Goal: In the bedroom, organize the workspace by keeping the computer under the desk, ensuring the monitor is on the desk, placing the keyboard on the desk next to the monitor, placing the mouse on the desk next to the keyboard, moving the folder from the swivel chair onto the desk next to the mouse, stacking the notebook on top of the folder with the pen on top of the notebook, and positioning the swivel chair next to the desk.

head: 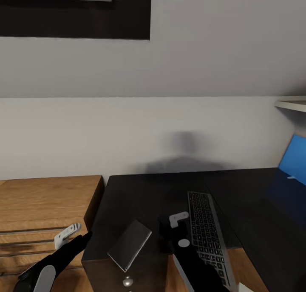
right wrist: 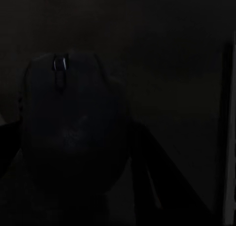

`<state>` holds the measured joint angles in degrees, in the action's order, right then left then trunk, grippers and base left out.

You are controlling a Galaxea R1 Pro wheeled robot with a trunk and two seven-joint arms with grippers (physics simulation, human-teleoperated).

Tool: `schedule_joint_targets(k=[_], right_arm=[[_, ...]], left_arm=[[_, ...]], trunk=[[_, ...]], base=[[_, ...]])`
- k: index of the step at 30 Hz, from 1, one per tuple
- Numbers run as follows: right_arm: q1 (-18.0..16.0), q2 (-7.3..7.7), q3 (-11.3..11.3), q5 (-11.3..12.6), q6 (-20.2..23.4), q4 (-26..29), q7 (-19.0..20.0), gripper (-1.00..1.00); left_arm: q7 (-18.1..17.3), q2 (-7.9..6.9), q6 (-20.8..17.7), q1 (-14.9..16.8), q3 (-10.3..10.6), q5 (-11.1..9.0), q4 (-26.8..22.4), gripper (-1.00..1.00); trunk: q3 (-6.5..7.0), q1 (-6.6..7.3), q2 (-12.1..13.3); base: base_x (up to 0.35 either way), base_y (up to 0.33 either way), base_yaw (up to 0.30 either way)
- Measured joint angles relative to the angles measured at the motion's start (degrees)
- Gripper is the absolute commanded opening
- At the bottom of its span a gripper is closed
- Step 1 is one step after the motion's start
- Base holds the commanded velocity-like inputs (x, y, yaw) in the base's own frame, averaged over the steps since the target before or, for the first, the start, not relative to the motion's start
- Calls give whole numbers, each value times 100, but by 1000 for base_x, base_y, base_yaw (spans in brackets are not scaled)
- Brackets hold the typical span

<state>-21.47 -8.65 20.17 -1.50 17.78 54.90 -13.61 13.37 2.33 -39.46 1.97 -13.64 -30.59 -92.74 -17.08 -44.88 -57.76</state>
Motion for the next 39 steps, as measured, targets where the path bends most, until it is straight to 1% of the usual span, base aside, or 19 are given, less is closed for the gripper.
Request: schedule_joint_targets(k=[5,8,11,23,25,30,39], right_arm=[[-25,-21,-4,-1,-181,-320,1,-100],[-45,-23,-4,-3,-233,-412,1,-100],[-119,-21,-12,2,-296,-570,1,-100],[-658,-39,-25,18,-1051,-1894,7,-100],[-701,-78,-26,20,-1118,-2053,8,-100],[-726,-130,-28,16,-1157,-2167,8,-100],[-731,-135,-14,20,-1167,-2191,3,-100]], left_arm=[[0,0,5,0,0,0,0,100],[0,0,7,0,0,0,0,100],[0,7,1,0,0,0,0,100],[-7,3,0,0,34,0,0,100],[-8,1,0,0,31,0,0,100],[-9,0,0,0,34,0,0,100],[-16,2,0,0,35,0,0,100]], trunk=[[0,1,0],[0,1,0],[0,0,0],[0,-1,0],[0,-1,0],[0,-1,0],[0,-1,0]], base=[[128,5,0],[173,1,0],[30,0,0],[3,0,0],[0,0,0],[0,0,0],[0,0,0]])
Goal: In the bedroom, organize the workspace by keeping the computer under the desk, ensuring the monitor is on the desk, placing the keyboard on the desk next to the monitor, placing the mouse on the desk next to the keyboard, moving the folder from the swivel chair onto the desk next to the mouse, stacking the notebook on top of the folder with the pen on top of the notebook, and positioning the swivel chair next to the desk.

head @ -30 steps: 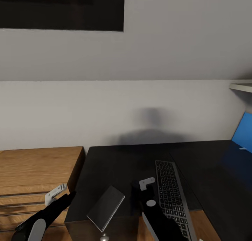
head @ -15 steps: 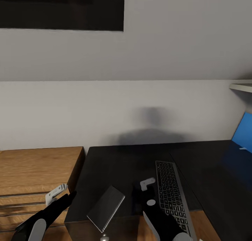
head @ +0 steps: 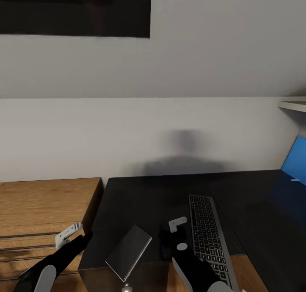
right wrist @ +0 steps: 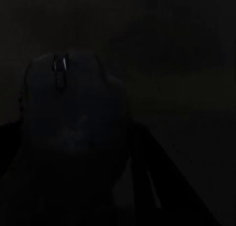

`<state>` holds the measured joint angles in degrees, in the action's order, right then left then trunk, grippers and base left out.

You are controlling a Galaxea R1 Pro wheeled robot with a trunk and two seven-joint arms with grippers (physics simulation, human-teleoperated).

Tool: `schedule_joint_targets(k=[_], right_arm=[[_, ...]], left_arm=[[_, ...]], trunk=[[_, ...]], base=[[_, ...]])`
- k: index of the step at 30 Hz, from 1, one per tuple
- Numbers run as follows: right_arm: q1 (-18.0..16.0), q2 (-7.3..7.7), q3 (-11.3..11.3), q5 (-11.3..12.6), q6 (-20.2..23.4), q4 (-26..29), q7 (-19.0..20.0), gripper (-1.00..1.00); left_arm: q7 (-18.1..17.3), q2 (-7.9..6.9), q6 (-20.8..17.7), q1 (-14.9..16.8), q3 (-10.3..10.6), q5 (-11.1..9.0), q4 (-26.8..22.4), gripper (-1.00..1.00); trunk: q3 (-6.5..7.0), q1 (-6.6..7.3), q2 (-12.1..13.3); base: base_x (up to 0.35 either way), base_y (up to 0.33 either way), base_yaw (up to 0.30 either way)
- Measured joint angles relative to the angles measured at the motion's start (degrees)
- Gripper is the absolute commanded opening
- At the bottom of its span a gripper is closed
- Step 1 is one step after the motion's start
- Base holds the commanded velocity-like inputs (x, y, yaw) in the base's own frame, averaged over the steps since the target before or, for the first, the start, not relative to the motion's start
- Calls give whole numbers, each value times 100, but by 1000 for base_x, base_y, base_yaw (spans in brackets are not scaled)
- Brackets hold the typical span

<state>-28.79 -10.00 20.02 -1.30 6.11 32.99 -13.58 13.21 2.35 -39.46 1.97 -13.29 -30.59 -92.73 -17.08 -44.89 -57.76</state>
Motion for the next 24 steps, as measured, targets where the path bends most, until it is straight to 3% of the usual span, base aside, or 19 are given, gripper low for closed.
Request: schedule_joint_targets(k=[2,3,10,24], right_arm=[[0,0,0,0,0,-1,0,-100],[0,0,0,0,-1,-1,0,100],[0,0,1,16,-11,7,-10,100],[0,11,-13,10,-356,312,-10,100]], left_arm=[[0,1,0,0,0,0,0,100],[1,1,0,0,0,0,0,100],[0,0,0,0,0,0,0,100],[7,-2,1,0,0,0,0,100]], trunk=[[0,0,0],[0,0,0],[0,0,0],[251,307,560]], base=[[0,0,0],[0,0,0],[0,0,0],[0,0,0]])
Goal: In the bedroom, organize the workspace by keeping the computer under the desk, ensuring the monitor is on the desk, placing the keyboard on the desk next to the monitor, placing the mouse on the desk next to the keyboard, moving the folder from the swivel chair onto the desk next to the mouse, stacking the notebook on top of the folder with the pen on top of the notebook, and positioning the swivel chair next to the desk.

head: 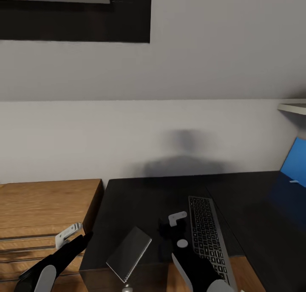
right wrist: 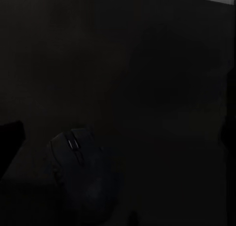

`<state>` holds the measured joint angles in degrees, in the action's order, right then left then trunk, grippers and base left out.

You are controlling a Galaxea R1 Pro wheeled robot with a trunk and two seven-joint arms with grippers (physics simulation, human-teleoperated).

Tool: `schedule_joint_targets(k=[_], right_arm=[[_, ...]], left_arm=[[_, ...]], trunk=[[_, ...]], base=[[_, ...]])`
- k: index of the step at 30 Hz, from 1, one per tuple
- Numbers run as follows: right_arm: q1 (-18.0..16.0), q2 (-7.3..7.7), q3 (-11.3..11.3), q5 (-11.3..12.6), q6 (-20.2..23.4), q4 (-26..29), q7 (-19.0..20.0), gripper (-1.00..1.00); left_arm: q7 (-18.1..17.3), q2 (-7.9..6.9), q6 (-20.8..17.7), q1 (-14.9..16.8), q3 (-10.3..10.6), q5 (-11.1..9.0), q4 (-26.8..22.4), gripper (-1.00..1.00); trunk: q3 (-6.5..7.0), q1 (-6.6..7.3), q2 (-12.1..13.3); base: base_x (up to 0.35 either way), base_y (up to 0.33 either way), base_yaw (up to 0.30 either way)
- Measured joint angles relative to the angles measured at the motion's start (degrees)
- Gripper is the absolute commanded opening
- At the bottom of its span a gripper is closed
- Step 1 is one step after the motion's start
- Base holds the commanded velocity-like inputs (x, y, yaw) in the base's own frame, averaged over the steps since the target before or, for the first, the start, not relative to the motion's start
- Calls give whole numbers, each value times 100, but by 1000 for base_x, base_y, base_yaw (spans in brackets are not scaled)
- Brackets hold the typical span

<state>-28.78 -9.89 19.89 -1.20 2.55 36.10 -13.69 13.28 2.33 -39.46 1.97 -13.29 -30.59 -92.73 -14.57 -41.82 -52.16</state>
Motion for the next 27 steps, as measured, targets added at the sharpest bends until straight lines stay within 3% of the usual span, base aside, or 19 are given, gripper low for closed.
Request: schedule_joint_targets(k=[10,11,14,15,17,23,27], right_arm=[[11,14,-12,32,162,672,-4,100],[33,18,-16,36,504,1145,-7,100],[168,41,-26,45,1010,1955,-9,100],[488,102,-34,44,1470,2724,-8,100],[728,140,-37,47,1716,3259,-7,100],[978,168,-32,52,2090,3974,-9,100],[1014,171,-31,54,2242,4167,-8,100]], left_arm=[[0,8,8,0,10,0,0,100],[0,8,8,0,14,0,1,100],[0,8,3,0,16,0,0,100],[4,8,1,0,17,0,0,100],[6,9,0,0,15,0,0,100],[8,9,-5,0,16,0,0,100],[9,9,-7,0,17,0,0,100]], trunk=[[180,220,402],[199,242,441],[252,308,562],[270,331,601],[306,374,682],[414,505,924],[486,591,1085]], base=[[0,0,0],[0,0,0],[0,0,0],[0,0,0],[0,0,0],[-39,0,0],[-228,0,0]])
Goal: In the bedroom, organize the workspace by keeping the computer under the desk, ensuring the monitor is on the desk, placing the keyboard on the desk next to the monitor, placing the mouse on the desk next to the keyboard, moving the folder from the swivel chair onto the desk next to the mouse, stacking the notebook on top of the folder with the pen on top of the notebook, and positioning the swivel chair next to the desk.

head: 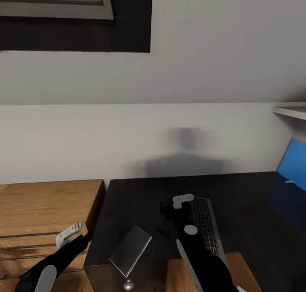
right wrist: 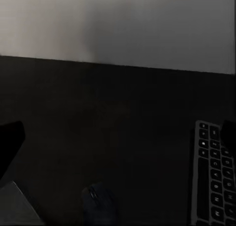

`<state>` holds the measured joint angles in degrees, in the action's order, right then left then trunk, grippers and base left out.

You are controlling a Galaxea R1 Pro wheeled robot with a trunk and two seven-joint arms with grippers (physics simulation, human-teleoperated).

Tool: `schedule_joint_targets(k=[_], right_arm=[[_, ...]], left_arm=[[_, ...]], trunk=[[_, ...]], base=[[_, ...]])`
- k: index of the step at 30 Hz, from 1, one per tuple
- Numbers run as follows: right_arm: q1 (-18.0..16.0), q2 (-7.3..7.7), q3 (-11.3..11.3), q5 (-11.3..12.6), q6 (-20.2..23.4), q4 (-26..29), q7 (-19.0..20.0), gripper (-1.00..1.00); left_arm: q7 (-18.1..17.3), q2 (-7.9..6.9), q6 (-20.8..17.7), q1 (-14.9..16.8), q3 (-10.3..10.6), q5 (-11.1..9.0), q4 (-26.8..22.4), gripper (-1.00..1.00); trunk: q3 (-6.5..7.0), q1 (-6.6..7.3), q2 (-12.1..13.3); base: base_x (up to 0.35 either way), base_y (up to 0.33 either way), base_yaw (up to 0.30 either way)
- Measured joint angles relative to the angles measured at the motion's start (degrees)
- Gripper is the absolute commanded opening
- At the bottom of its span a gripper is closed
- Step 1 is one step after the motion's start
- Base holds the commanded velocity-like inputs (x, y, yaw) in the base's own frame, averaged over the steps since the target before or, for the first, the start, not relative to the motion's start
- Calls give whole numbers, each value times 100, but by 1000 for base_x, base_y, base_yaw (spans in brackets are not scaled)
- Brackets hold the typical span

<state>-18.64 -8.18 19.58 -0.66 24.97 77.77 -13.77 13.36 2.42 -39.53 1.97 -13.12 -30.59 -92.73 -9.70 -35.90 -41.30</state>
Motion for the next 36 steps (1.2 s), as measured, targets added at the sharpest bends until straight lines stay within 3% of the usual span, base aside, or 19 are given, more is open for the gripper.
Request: schedule_joint_targets(k=[9,25,31,36], right_arm=[[47,-3,12,6,145,172,1,100],[77,-1,10,-7,79,149,9,100],[77,0,9,-6,75,103,9,100],[77,0,9,-7,75,68,9,100]], left_arm=[[1,0,-2,0,0,0,0,100],[9,0,-10,-1,9,-1,0,100],[22,0,-10,0,191,12,0,100],[25,-2,-10,0,213,16,0,100]], trunk=[[162,197,362],[451,549,1005],[559,681,1247],[650,791,1448]], base=[[-324,0,10],[-340,0,184],[-341,0,12],[-342,0,1]])
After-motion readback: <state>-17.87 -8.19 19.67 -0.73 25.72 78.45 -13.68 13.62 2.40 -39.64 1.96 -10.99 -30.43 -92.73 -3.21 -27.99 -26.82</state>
